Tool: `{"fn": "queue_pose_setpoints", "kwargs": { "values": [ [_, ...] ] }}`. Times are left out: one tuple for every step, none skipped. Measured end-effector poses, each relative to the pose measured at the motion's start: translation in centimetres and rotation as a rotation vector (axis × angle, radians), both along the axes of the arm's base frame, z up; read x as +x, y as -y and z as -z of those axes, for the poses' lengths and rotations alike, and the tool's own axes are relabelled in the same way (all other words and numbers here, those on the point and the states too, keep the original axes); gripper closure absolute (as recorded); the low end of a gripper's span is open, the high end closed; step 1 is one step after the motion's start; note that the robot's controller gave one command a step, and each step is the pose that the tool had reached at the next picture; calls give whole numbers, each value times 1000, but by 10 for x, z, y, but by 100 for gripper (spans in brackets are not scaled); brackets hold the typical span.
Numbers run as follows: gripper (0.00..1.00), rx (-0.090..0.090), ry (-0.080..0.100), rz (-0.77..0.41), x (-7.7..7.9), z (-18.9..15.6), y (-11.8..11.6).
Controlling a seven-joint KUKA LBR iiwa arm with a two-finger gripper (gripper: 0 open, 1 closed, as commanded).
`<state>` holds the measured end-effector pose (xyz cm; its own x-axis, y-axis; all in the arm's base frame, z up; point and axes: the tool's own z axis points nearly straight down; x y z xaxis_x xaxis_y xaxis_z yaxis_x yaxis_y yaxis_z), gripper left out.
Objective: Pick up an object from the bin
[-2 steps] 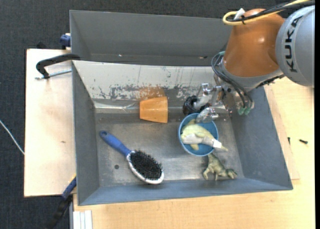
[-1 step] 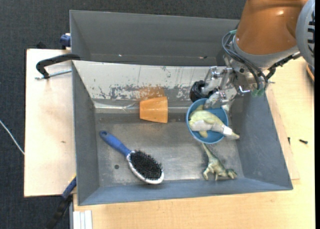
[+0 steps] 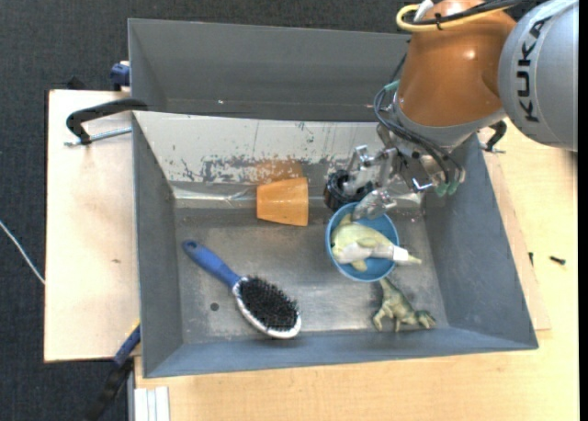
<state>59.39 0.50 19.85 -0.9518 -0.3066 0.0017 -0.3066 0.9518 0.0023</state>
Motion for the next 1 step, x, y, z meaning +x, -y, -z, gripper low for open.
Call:
{"fn": "queue_pose_setpoints", "kwargs": {
  "values": [
    [100, -2, 13, -144, -9, -54, 15]
  ]
}}
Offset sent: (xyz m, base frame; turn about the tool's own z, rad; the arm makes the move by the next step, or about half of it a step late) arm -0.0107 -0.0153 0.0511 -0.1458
